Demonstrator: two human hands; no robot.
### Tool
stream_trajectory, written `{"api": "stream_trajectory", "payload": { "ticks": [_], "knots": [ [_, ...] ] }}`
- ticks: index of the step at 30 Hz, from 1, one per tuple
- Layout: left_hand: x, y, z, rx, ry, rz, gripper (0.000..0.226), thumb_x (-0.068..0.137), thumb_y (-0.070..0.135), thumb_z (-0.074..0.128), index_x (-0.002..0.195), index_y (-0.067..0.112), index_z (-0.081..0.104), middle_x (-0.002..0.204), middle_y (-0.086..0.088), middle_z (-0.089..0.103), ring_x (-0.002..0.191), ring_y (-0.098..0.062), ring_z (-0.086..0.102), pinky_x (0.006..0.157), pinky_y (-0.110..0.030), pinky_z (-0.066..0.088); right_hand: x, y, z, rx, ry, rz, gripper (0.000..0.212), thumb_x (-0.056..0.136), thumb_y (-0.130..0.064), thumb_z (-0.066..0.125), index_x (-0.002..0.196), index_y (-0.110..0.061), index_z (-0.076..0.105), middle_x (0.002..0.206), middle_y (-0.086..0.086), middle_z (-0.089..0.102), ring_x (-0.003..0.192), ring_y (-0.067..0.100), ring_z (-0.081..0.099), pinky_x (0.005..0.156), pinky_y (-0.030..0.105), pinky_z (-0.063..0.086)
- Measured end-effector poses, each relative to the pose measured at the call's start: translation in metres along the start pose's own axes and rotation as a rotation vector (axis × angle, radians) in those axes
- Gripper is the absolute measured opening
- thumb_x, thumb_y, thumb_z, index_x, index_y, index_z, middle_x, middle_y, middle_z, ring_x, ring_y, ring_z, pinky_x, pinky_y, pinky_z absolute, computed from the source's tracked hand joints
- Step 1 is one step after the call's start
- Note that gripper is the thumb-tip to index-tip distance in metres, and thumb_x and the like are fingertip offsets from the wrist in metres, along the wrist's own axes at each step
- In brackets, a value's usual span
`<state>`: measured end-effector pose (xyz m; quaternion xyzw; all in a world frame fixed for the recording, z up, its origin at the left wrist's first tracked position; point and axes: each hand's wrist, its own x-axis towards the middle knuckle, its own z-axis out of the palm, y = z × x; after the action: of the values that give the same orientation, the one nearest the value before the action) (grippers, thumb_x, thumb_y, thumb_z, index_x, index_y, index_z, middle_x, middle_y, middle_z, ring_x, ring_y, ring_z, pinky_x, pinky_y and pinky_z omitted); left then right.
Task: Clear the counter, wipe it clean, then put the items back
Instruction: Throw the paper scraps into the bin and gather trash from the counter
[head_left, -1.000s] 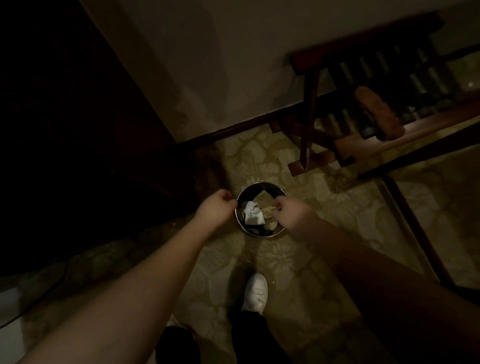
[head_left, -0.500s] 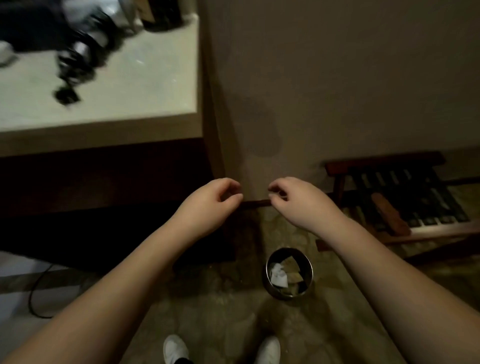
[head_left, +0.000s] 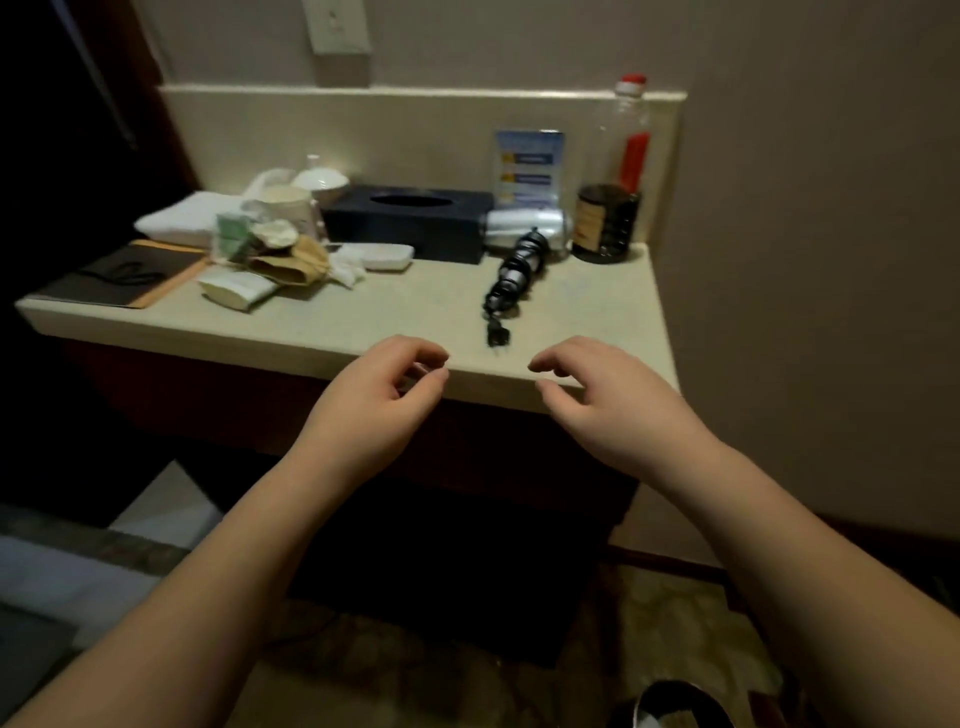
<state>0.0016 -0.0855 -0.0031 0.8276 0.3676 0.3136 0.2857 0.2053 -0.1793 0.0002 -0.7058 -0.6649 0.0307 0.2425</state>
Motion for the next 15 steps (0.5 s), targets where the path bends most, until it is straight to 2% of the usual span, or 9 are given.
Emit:
{"api": "stream_trajectory", "payload": {
  "ticks": [4,7,9,12,15],
  "knots": [
    [0.011,-0.054,-0.054,0.054,0.110,-0.034,0.015,0.093,0.026,0.058,0.106,0.025,0.064,0.098,0.015,0.060,0.090,-0.006,0.059,0.082,-0.034,0.052,0.050,-0.046,0.030,0.018,-0.031,-0.045,0.030,0.095,-0.034,0.048,0.122,-0.026,0.058,0.119,-0.011,0.056,0.110,0.007,0.050,0.088,0.023,0.040],
    [0.023,-0.097,-0.085,0.103,0.189,-0.068,0.013,0.093,0.023,0.057,0.104,0.022,0.064,0.095,0.018,0.055,0.091,-0.009,0.056,0.076,-0.024,0.047,0.084,-0.073,0.057,0.019,-0.076,-0.037,0.031,0.095,-0.035,0.048,0.124,-0.028,0.056,0.123,-0.012,0.054,0.113,0.007,0.049,0.091,0.025,0.041],
    [0.034,-0.126,-0.100,0.143,0.235,-0.098,0.015,0.093,0.022,0.056,0.106,0.019,0.062,0.099,0.014,0.052,0.099,-0.010,0.053,0.075,-0.023,0.043,0.106,-0.085,0.075,0.015,-0.098,-0.028,0.033,0.095,-0.035,0.048,0.127,-0.027,0.054,0.128,-0.009,0.052,0.117,0.010,0.048,0.095,0.029,0.042],
    [0.057,-0.166,-0.118,0.178,0.262,-0.157,0.024,0.093,0.026,0.055,0.115,0.016,0.058,0.112,0.007,0.047,0.115,-0.017,0.046,0.087,-0.030,0.042,0.141,-0.100,0.100,0.026,-0.110,-0.005,0.041,0.095,-0.034,0.050,0.134,-0.025,0.048,0.137,-0.004,0.046,0.124,0.013,0.043,0.100,0.029,0.038],
    [0.082,-0.197,-0.131,0.229,0.247,-0.215,0.044,0.091,0.033,0.058,0.129,0.013,0.049,0.129,-0.004,0.042,0.126,-0.023,0.036,0.103,-0.042,0.040,0.177,-0.113,0.121,0.052,-0.106,0.051,0.049,0.093,-0.032,0.055,0.140,-0.024,0.042,0.144,-0.001,0.041,0.129,0.015,0.040,0.105,0.031,0.037]
  ]
}}
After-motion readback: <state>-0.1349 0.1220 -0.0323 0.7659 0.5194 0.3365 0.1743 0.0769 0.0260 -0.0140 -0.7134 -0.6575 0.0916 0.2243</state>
